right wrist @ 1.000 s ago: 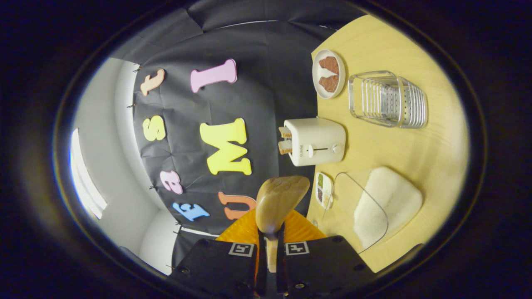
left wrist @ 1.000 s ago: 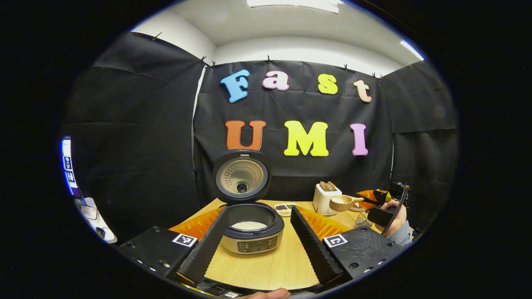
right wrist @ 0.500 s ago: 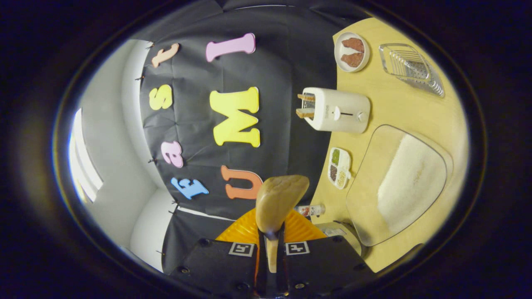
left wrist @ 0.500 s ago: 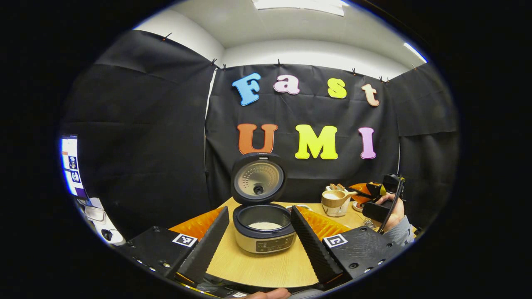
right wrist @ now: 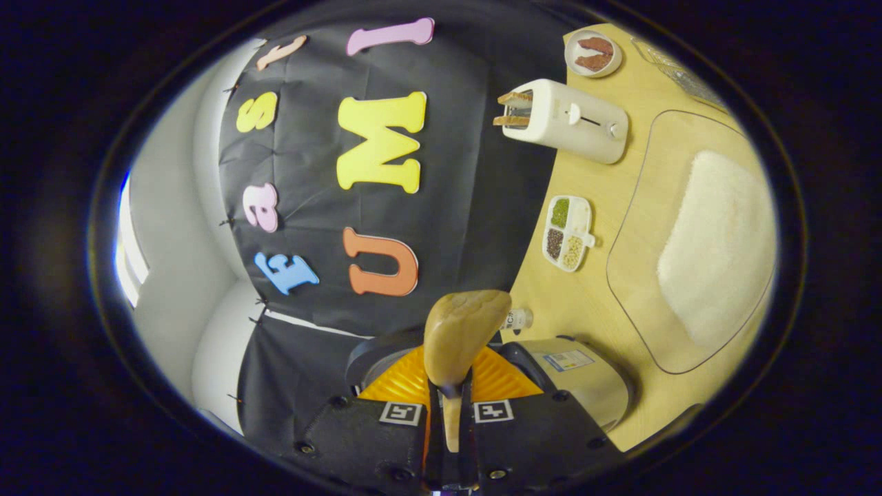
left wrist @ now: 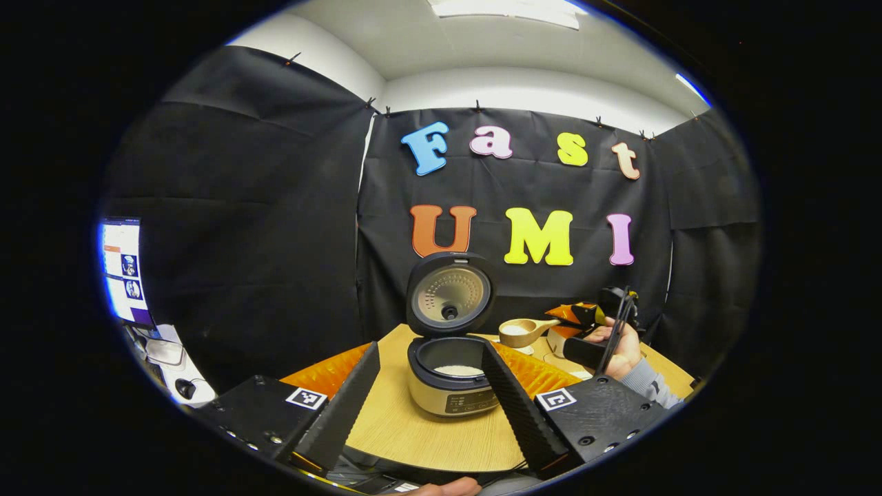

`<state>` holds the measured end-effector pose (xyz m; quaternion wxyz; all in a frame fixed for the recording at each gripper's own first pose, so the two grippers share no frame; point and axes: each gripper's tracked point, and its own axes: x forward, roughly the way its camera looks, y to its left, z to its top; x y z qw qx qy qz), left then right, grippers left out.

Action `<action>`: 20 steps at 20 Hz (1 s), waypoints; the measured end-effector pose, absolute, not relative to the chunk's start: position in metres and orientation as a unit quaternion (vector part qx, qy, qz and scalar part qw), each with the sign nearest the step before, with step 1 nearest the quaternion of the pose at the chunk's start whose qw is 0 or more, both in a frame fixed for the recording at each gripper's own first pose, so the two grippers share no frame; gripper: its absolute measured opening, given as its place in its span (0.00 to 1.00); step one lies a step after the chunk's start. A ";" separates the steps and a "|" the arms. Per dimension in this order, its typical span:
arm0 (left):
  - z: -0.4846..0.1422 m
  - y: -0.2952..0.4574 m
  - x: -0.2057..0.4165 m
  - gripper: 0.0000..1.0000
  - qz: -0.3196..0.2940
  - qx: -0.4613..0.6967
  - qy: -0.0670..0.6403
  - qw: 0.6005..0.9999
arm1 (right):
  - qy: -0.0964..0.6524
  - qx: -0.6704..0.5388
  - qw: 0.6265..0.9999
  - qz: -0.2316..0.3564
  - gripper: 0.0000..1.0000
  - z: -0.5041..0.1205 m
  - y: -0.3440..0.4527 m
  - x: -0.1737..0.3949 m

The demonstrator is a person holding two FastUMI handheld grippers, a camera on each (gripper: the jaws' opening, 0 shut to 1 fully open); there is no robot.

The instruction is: Close the left gripper, press the button to open the rice cooker; take a wooden spoon from the chopstick holder with the right hand, scoop a spoonful of rice and pour it into the rice cooker, then put the wooden spoon back into the chopstick holder.

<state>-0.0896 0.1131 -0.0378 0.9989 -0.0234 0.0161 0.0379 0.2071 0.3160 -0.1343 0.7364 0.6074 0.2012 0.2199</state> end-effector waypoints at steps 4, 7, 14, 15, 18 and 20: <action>-0.043 0.118 -0.092 0.95 0.041 -0.020 0.022 0.999 | 0.202 0.543 0.781 0.232 0.14 -0.136 0.347 0.211; -0.045 0.122 -0.093 0.95 0.038 -0.020 0.024 0.999 | 0.186 0.473 0.826 0.244 0.14 -0.129 0.360 0.211; -0.052 0.115 -0.089 0.95 0.032 -0.002 0.033 0.999 | 0.133 0.309 0.900 0.276 0.14 -0.103 0.391 0.194; -0.053 0.114 -0.089 0.95 0.030 -0.001 0.035 0.999 | 0.128 0.287 0.908 0.277 0.14 -0.102 0.394 0.193; -0.053 0.111 -0.090 0.95 0.027 0.006 0.035 0.999 | 0.118 0.225 0.925 0.284 0.14 -0.100 0.409 0.187; -0.052 0.112 -0.090 0.95 0.029 0.009 0.034 0.999 | 0.108 0.164 0.937 0.290 0.14 -0.101 0.421 0.182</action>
